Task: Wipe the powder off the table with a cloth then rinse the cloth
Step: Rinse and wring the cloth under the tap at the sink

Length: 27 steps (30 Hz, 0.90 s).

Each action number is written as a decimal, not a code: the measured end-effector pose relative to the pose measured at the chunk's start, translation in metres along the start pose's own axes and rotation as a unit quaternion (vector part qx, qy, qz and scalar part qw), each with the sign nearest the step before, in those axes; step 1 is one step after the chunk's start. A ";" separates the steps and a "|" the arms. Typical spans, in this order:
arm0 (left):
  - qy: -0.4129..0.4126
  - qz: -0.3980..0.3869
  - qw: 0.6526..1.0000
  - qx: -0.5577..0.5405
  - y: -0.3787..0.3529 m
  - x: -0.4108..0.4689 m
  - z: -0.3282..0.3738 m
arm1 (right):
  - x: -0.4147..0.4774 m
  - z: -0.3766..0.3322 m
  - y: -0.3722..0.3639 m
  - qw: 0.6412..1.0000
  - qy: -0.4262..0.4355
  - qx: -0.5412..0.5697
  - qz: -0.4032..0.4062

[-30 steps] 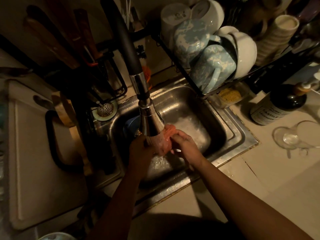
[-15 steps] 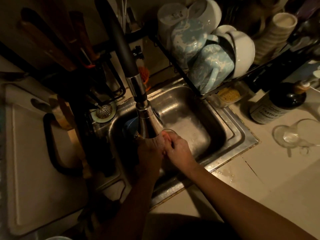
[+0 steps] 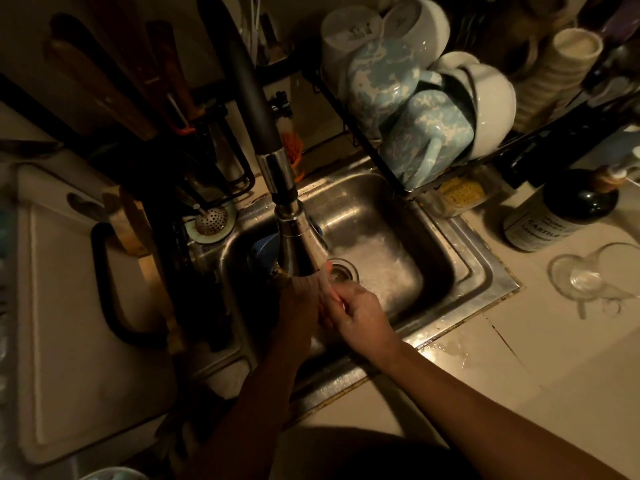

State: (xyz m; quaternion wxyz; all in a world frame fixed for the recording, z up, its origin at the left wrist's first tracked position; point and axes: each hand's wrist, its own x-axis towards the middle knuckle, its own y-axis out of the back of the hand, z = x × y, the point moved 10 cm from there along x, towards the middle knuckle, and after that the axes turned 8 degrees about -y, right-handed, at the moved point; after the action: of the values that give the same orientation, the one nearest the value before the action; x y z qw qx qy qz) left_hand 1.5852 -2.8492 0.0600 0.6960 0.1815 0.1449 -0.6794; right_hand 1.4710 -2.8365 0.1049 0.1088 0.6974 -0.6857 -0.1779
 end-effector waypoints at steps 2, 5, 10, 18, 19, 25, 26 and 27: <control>0.021 -0.017 0.996 -0.080 -0.004 0.002 -0.005 | -0.004 -0.009 0.001 0.999 0.032 -0.020 -0.024; 0.031 -0.086 0.994 -0.058 -0.023 -0.001 0.000 | 0.009 0.005 0.010 1.000 0.012 -0.019 0.001; -0.076 -0.064 0.993 0.065 -0.016 0.000 0.017 | 0.021 0.020 0.011 0.998 -0.044 -0.031 0.021; -0.019 -0.050 0.998 0.035 -0.009 0.007 0.009 | -0.002 -0.007 0.007 0.994 0.095 -0.051 -0.016; -0.016 -0.065 0.998 0.020 -0.015 0.002 0.011 | 0.004 0.000 0.009 0.996 0.068 -0.053 -0.010; 0.029 -0.048 0.998 -0.027 -0.023 -0.006 0.009 | 0.004 0.017 0.014 0.999 -0.014 -0.042 0.027; 0.035 -0.029 0.999 -0.006 -0.014 -0.001 0.004 | -0.003 0.009 0.010 0.999 0.007 -0.035 0.007; 0.046 -0.017 0.999 0.007 -0.007 0.001 0.000 | -0.008 0.005 0.006 0.999 0.024 -0.028 -0.014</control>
State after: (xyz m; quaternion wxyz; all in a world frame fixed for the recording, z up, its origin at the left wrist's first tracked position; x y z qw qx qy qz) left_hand 1.5783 -2.8500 0.0597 0.6756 0.2154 0.1748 -0.6831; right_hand 1.4636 -2.8283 0.1032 0.1425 0.7075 -0.6679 -0.1819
